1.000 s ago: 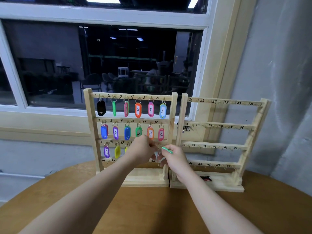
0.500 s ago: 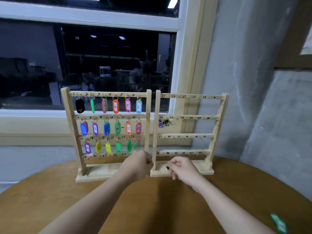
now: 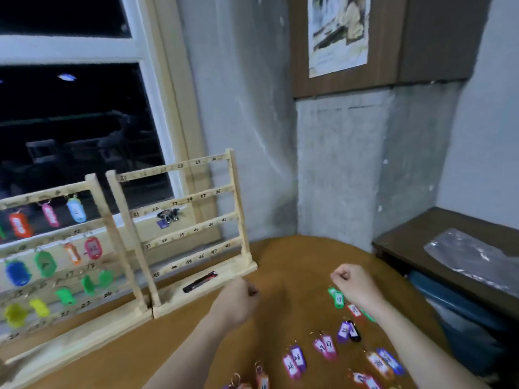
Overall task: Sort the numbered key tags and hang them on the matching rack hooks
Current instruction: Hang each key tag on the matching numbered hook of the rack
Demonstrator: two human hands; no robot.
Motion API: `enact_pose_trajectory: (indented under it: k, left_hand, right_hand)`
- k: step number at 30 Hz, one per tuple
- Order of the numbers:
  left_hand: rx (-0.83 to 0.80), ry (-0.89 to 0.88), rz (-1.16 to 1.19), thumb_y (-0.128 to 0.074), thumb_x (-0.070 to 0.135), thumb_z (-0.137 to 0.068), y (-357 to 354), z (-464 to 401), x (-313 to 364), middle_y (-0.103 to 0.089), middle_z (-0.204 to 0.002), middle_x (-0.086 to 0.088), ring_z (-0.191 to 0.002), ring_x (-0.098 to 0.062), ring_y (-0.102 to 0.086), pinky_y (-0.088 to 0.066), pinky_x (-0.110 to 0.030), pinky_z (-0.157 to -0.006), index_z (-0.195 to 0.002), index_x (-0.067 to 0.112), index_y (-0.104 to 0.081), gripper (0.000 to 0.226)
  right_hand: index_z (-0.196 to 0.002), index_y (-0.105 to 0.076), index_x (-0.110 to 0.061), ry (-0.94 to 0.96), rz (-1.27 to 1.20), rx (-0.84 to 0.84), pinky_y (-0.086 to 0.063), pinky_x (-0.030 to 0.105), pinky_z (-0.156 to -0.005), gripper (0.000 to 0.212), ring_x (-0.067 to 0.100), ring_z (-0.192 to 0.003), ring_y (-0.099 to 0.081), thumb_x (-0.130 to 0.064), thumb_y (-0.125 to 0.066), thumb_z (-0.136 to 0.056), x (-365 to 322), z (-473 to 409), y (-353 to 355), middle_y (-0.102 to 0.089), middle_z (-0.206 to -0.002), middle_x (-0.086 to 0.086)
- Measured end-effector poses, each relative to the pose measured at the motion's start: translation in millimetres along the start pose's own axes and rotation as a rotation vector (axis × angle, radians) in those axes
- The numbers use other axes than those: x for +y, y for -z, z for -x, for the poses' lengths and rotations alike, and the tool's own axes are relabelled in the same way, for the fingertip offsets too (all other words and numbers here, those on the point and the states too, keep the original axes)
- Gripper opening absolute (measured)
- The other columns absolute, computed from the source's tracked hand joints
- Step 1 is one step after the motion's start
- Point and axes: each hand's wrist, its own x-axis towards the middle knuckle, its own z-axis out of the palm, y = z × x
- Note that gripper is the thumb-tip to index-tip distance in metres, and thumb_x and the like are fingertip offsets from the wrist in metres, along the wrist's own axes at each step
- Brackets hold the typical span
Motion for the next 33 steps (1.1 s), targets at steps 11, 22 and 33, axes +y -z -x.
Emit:
enact_pose_trajectory:
  k: [11, 22, 33]
  left_hand:
    - [-0.161, -0.123, 0.120, -0.062, 0.023, -0.093, -95, -66, 83, -0.073, -0.096, 0.003, -0.090, -0.007, -0.063, -0.045, -0.016, -0.074, -0.100, 0.017, -0.077, 0.018]
    - [-0.167, -0.115, 0.197, -0.060, 0.026, -0.100, -131, -97, 86, -0.057, -0.107, 0.007, -0.113, -0.017, -0.059, -0.038, -0.018, -0.087, -0.137, 0.032, -0.054, 0.038]
    - [-0.155, -0.057, 0.211, -0.065, 0.031, -0.095, -137, -112, 78, -0.064, -0.096, -0.002, -0.085, -0.016, -0.056, -0.044, -0.030, -0.077, -0.104, 0.025, -0.058, 0.013]
  right_hand:
    - [-0.106, -0.073, -0.018, -0.182, -0.026, -0.289, -0.054, 0.026, -0.080, 0.045, 0.007, -0.089, -0.067, -0.054, -0.080, -0.080, 53, -16, 16, -0.073, -0.097, -0.003]
    - [-0.058, -0.063, -0.014, -0.164, 0.127, -0.303, -0.042, 0.035, -0.059, 0.040, 0.019, -0.055, -0.056, -0.041, -0.080, -0.083, 60, -39, 1, -0.059, -0.055, -0.003]
    - [-0.110, -0.078, -0.018, -0.144, -0.113, -0.291, -0.054, 0.027, -0.085, 0.021, 0.009, -0.094, -0.067, -0.029, -0.072, -0.094, 67, -42, 12, -0.075, -0.105, -0.003]
